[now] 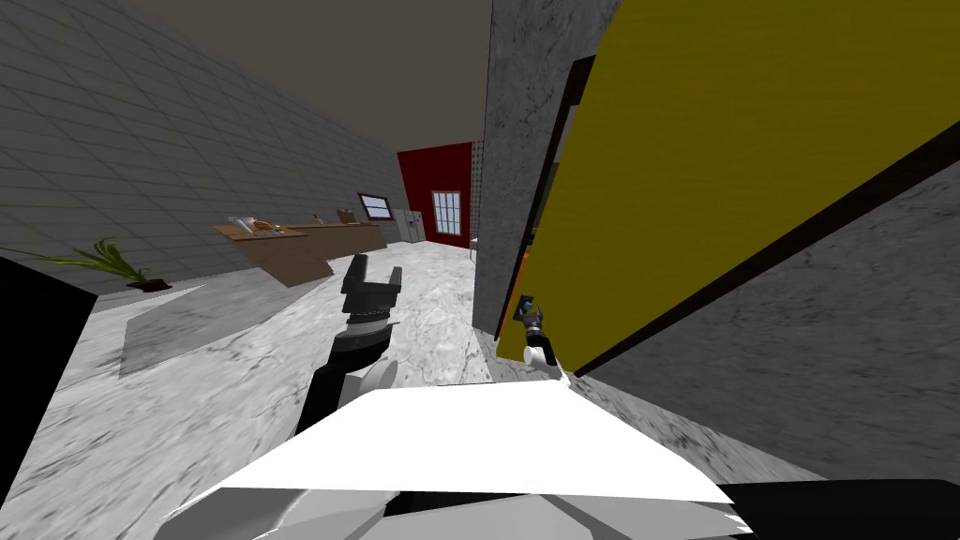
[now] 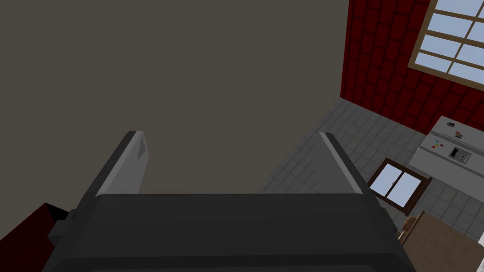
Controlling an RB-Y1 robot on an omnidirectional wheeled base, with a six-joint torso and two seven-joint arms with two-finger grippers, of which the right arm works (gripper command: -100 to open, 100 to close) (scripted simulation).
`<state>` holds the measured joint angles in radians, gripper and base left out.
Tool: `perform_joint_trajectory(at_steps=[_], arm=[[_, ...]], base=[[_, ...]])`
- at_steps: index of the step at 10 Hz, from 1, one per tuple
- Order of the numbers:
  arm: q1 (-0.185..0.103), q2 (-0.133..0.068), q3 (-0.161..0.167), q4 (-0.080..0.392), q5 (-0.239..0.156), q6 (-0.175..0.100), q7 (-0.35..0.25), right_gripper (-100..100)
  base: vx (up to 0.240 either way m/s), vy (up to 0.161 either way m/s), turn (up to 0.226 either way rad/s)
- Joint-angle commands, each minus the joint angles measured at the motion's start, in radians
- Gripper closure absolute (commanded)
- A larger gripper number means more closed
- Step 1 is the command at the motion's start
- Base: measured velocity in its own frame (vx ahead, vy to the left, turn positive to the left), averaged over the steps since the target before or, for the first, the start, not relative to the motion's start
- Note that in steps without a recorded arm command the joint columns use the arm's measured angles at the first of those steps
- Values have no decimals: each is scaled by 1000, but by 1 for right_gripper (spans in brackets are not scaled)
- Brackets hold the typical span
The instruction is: Pull the door open
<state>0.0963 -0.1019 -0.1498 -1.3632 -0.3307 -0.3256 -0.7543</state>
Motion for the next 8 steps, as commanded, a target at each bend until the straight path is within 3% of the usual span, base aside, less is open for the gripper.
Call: perform_joint_trajectory(at_steps=[1, 2, 4, 5, 8], arm=[[3, 6, 10, -6, -44, 3, -50, -100], [3, 6, 10, -6, -44, 3, -64, -100], [7, 13, 24, -13, -101, 6, -126, -100], [7, 13, 24, -13, -101, 6, -138, -100], [12, 24, 42, -23, -175, 10, -229, -100]], base=[[-81, -26, 70], [-72, -18, 27], [-72, -18, 54], [-75, -31, 30], [-71, -40, 59]])
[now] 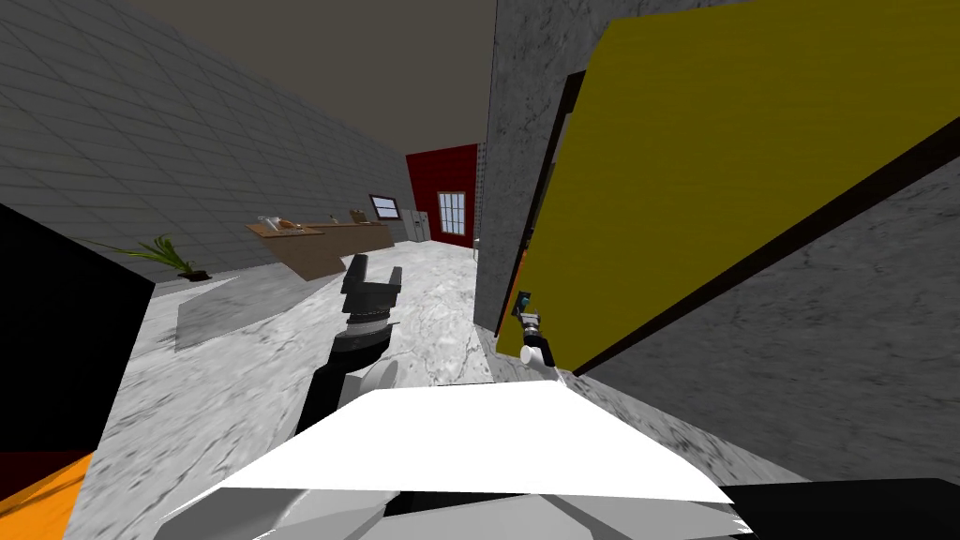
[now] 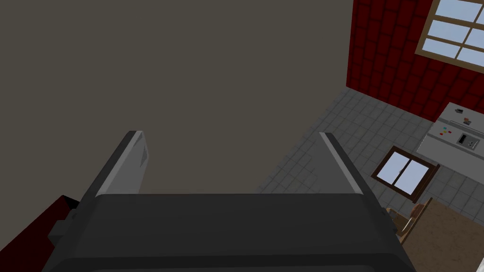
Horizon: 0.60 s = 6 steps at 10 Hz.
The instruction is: Pull the door open
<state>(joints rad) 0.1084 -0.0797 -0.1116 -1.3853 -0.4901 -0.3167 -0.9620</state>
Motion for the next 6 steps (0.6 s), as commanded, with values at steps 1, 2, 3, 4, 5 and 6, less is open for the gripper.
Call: perform_joint_trajectory(at_steps=[1, 2, 3, 4, 5, 6], arm=[[0, 1, 3, -1, -15, 1, -28, -100], [1, 4, 8, -3, -36, 2, -55, -100], [3, 7, 12, -5, -53, 3, -78, -100], [4, 9, 16, -7, -68, 4, -97, -100], [4, 11, 19, -8, -80, 4, -113, -100], [5, 13, 22, -10, -92, 5, -128, -100]], base=[[-65, -30, 14], [-60, -10, 26], [-76, -21, 49], [-79, -23, 47], [-73, -22, 25], [-60, -20, 22]])
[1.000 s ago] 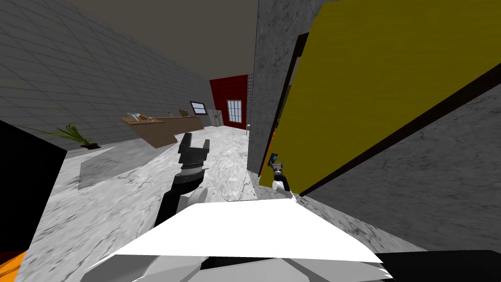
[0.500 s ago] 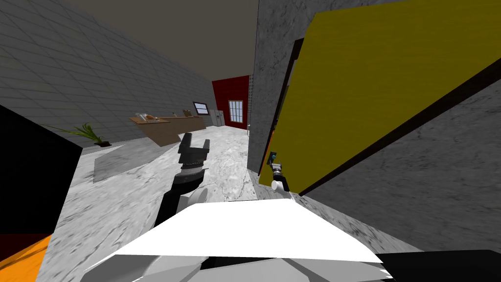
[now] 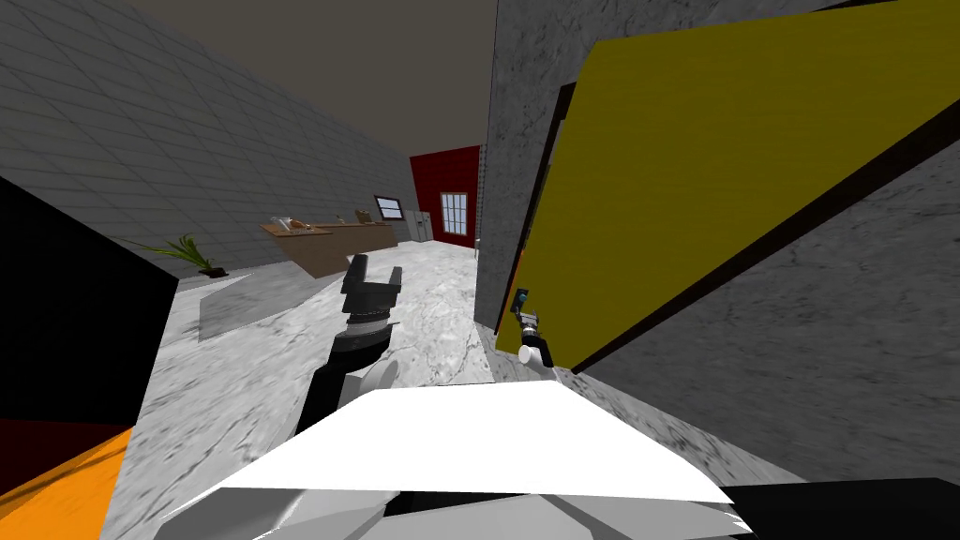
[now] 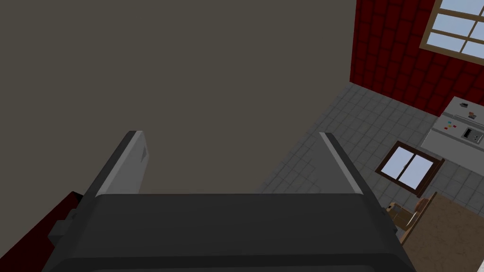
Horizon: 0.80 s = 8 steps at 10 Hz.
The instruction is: Pull the door open
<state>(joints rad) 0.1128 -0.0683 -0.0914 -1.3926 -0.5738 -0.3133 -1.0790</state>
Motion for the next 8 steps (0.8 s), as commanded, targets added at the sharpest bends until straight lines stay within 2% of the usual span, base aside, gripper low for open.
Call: perform_joint_trajectory(at_steps=[1, 2, 3, 6, 7, 8], arm=[[0, 0, 0, 0, 0, 0, 0, -100], [1, -36, -19, 16, -15, -7, -29, -100], [2, -46, -25, 21, -19, -8, -36, -100], [3, -106, -59, 49, -43, -20, -80, -100], [3, -106, -59, 49, -43, -20, -80, -100], [4, -130, -73, 60, -52, -25, -97, -100]], base=[[-25, -8, 4], [71, 13, 197], [176, 11, 147], [203, -5, 137], [120, -12, 34], [98, -29, 108]])
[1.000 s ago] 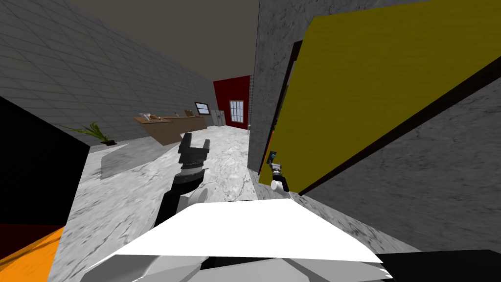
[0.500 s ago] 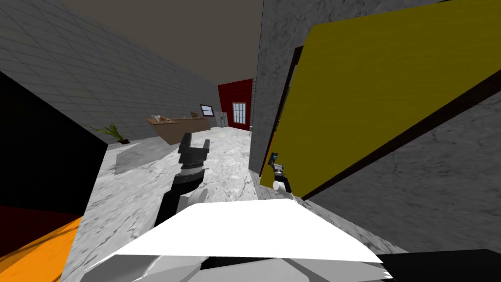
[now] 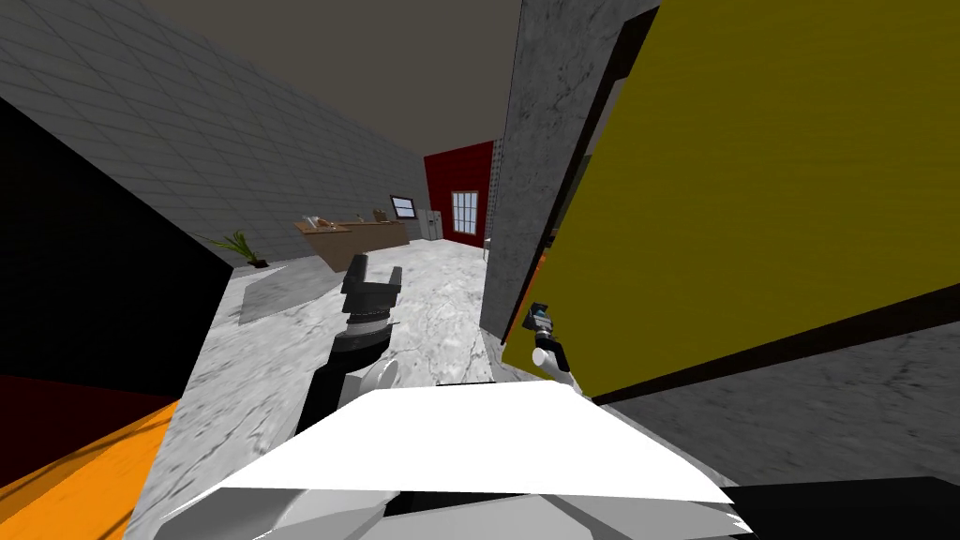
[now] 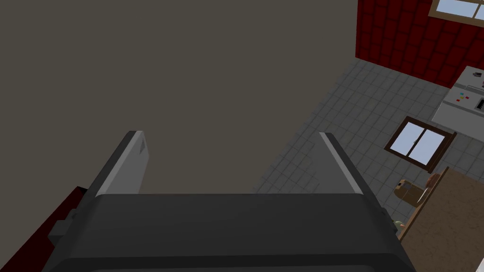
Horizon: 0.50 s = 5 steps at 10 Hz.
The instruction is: Pull the door open
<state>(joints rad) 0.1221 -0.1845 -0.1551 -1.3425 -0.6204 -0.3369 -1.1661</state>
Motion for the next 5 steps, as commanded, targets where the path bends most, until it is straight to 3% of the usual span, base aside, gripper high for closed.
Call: perform_joint_trajectory(at_steps=[1, 2, 5], arm=[[0, 0, 0, 0, 0, 0, 0, -100], [0, 0, 0, 0, 0, 0, 0, 100], [0, 0, 0, 0, 0, 0, 0, 100]], base=[[51, -19, 30], [-6, 0, -38], [-16, 0, 0]])
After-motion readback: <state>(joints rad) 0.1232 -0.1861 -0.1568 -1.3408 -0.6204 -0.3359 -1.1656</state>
